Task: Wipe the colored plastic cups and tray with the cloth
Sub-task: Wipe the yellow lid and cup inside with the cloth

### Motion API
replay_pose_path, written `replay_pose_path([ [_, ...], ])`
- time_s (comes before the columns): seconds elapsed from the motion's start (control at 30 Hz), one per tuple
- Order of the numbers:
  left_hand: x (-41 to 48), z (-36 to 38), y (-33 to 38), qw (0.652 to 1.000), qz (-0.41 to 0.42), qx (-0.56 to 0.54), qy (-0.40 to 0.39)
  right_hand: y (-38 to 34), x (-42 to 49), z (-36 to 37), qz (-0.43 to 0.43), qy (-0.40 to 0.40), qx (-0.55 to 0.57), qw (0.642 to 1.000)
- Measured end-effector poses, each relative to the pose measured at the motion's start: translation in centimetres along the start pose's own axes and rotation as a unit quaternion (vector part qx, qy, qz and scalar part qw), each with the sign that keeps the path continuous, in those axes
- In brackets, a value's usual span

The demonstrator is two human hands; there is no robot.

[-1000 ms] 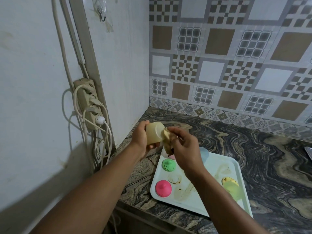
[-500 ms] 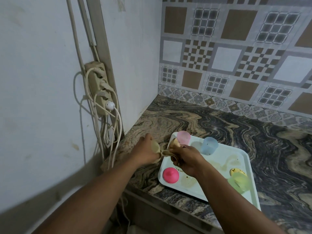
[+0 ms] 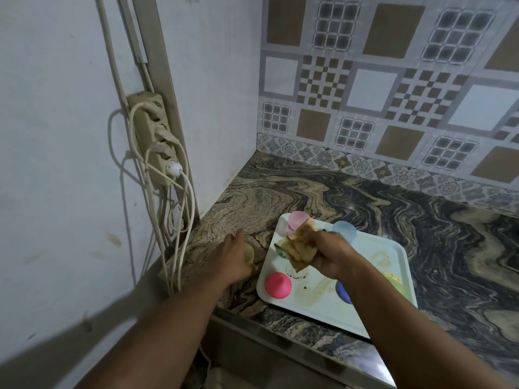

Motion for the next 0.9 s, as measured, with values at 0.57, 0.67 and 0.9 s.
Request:
replay_pose_path([
  [0.57,5.9,5.7,26.7,0.950,0.301,-0.025,-0.082,-2.3,-5.2,-26.2,-0.044,0.156,0.174,0.971],
  [0.67,6.9,8.5,29.6,0.950,0.289,0.021,-0.117,0.0,-5.1,-29.8,-0.016,0.170,0.196,0.966],
  [0.9,9.4,11.3,32.5,0.946,0.222,0.113,-0.207,2.2,-3.2,-34.3,0.021,0.199,0.171,0.965],
])
Point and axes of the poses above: each hand's wrist, its own x-axis towards the middle knuckle, its own z-axis out of the palm, y = z × x, the point moved 3 cm from there along x, towards the middle knuckle, and after that the axes turned 11 degrees about z, right-handed, at the moved point
